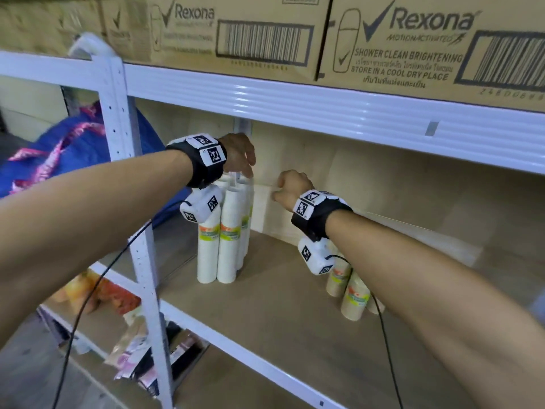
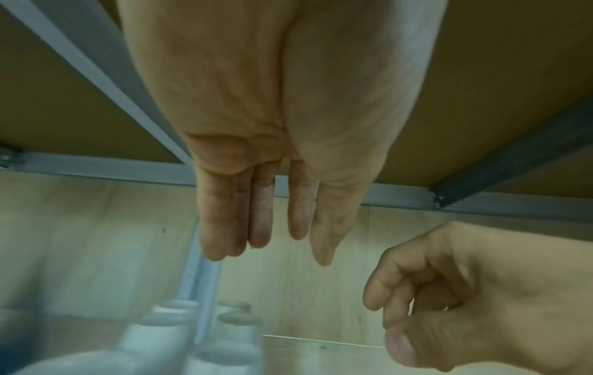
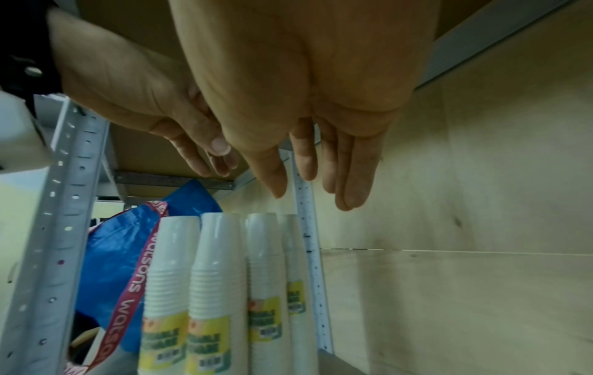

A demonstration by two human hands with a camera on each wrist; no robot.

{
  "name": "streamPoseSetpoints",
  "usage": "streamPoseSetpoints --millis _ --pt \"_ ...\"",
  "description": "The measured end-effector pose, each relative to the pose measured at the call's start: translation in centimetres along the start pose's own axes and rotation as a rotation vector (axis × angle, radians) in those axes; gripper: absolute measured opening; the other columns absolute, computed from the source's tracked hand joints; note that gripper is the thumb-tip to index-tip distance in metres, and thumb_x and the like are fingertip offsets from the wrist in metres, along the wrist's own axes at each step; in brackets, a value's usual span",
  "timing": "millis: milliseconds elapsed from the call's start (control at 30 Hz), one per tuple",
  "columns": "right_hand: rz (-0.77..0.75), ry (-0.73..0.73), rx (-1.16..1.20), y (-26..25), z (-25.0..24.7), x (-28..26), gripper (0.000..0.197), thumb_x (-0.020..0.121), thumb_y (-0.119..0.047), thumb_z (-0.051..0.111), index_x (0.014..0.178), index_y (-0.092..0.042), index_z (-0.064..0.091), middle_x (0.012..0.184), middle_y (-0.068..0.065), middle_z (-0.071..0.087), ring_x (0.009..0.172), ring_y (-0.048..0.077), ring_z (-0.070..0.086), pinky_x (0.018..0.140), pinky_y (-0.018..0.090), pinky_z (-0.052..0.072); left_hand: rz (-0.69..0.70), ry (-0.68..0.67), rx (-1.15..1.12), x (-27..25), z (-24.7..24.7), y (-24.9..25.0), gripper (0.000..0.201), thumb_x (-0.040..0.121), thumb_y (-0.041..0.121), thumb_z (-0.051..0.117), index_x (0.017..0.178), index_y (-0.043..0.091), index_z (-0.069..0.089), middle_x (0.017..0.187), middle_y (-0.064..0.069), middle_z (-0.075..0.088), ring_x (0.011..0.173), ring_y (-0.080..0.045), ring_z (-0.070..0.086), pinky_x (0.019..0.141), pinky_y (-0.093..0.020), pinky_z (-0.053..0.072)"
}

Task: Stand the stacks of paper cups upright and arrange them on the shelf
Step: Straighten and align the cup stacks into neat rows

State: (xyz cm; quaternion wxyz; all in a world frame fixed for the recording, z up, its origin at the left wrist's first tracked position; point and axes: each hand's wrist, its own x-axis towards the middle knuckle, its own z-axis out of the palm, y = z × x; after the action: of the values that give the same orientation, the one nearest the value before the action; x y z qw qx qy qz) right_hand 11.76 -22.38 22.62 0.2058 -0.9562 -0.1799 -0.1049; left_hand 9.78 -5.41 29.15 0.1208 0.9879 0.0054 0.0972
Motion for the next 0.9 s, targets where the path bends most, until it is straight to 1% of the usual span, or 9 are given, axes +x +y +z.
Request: streamPoseSetpoints --millis 67,200,333,467,567,667,733,833,900 --pt "-0.032 0.011 0.029 -1.7 0.7 0.3 0.028 0.086 -0.02 0.061 0.111 -0.007 0.061 0.114 0.015 0.058 0.099 0.033 0.06 0.082 0.031 0.051 -0.029 0.029 0.0 -0.4 -0.1 -1.8 0.028 0.081 0.023 0.076 0.108 0.018 0.072 0.118 0.001 0.047 0.104 -0.021 0.052 0.08 -0.028 0.042" --pt "-0.069 0.002 0.077 -4.3 1.9 0.7 0.03 0.088 -0.025 0.062 0.113 -0.009 0.061 0.114 0.013 0.06 0.098 0.033 0.062 0.079 0.031 0.052 -0.071 0.04 -0.031 -1.0 0.3 -4.4 0.027 0.081 0.019 0.076 0.107 0.013 0.071 0.109 -0.001 0.056 0.092 -0.018 0.052 0.076 -0.027 0.042" --pt "-0.083 -0.011 0.123 -6.4 3.2 1.2 0.031 0.084 -0.032 0.065 0.107 -0.012 0.064 0.108 0.01 0.064 0.092 0.032 0.063 0.074 0.031 0.052 -0.095 0.014 -0.034 -1.4 0.9 -6.1 0.028 0.08 0.018 0.078 0.107 0.01 0.071 0.112 -0.006 0.062 0.091 -0.02 0.055 0.074 -0.027 0.044" --pt "-0.083 -0.019 0.125 -7.4 4.7 1.5 0.026 0.081 -0.033 0.067 0.098 -0.015 0.061 0.097 0.006 0.06 0.085 0.028 0.059 0.065 0.025 0.043 -0.125 -0.042 -0.062 -1.9 1.5 -7.0 0.028 0.079 0.016 0.073 0.107 0.014 0.071 0.107 -0.004 0.064 0.089 -0.023 0.063 0.063 -0.029 0.053" --pt "-0.078 -0.032 0.131 -7.7 5.4 1.7 0.023 0.081 -0.03 0.068 0.096 -0.014 0.062 0.092 0.006 0.06 0.082 0.028 0.058 0.06 0.023 0.041 -0.134 -0.08 -0.1 -2.1 2.1 -7.3 0.029 0.082 0.021 0.074 0.109 0.013 0.069 0.105 -0.007 0.064 0.086 -0.026 0.066 0.073 -0.037 0.06" --pt "-0.101 -0.043 0.121 -7.9 5.8 1.8 0.031 0.082 -0.03 0.069 0.106 -0.012 0.066 0.105 0.009 0.065 0.092 0.028 0.063 0.07 0.029 0.048 -0.136 -0.117 -0.129 -2.2 2.6 -7.6 0.031 0.081 0.02 0.077 0.11 0.011 0.069 0.106 -0.012 0.064 0.088 -0.032 0.067 0.074 -0.041 0.06" --pt "-0.111 -0.043 0.124 -7.9 6.0 1.8 0.035 0.083 -0.027 0.068 0.114 -0.013 0.065 0.111 0.009 0.066 0.098 0.029 0.064 0.072 0.028 0.046 -0.14 -0.134 -0.154 -2.3 3.1 -7.9 0.031 0.079 0.019 0.078 0.108 0.011 0.069 0.105 -0.013 0.065 0.088 -0.034 0.069 0.071 -0.042 0.061" --pt "-0.108 -0.048 0.122 -8.0 6.2 1.8 0.042 0.083 -0.024 0.068 0.123 -0.015 0.059 0.115 0.009 0.063 0.101 0.028 0.062 0.07 0.025 0.04 -0.134 -0.133 -0.181 -2.5 3.5 -8.2 0.028 0.079 0.017 0.079 0.105 0.014 0.069 0.105 -0.011 0.065 0.083 -0.03 0.069 0.064 -0.035 0.061" --pt "-0.097 -0.057 0.117 -8.1 6.1 1.9 0.043 0.082 -0.022 0.069 0.123 -0.014 0.058 0.115 0.009 0.061 0.094 0.026 0.059 0.069 0.025 0.038 -0.13 -0.135 -0.184 -2.6 3.4 -8.2 0.028 0.079 0.016 0.078 0.105 0.015 0.07 0.104 -0.008 0.063 0.083 -0.027 0.068 0.06 -0.03 0.06"
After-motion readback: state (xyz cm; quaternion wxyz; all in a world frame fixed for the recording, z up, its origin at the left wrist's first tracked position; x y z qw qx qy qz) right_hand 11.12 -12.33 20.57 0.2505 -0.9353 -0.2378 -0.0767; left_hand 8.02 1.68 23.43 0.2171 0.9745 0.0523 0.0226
